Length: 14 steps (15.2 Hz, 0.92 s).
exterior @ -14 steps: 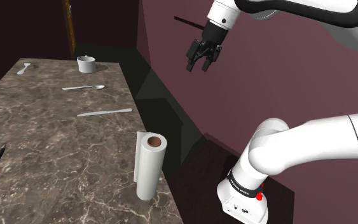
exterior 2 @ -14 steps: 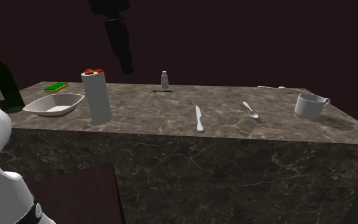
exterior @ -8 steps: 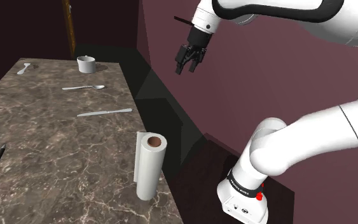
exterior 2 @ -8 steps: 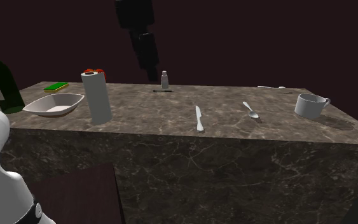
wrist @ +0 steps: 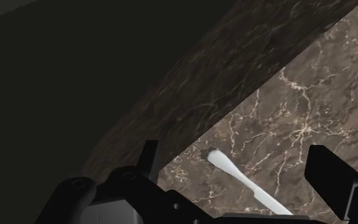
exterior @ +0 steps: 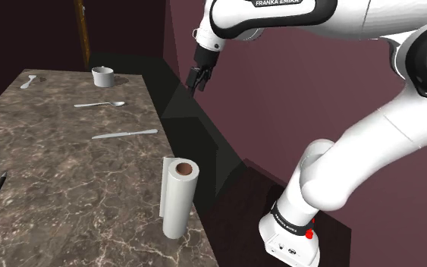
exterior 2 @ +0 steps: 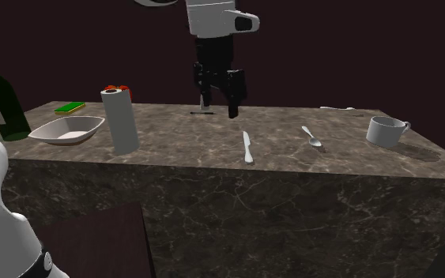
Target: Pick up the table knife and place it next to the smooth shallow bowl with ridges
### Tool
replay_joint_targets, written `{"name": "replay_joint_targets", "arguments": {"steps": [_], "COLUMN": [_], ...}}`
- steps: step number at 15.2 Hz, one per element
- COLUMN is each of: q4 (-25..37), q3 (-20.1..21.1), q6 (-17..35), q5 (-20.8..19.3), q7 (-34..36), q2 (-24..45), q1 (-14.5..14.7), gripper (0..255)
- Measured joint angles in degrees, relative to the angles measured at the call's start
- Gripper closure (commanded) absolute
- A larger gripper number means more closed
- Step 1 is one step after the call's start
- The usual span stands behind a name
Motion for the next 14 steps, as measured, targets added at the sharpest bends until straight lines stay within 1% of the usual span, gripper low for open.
{"name": "replay_joint_targets", "arguments": {"steps": [4, 5, 10, 11, 14], "q4": [5.44, 5.98, 13.45, 14.14, 18.72], "q3": [-0.41, -0.40, 0.72, 0.94, 2.16], "q6": [2.65, 3.49, 5.53, 6.35, 6.87], "q5": [0.32, 0.34, 0.61, 0.57, 0.21], "q7": [-7.53, -9.39, -17.44, -19.17, -23.35], "q2": [9.19, 10.88, 21.73, 23.52, 29.34], "q1": [2.02, 2.41, 4.44, 4.66, 5.68], "gripper": [0, 0, 0, 0, 0]}}
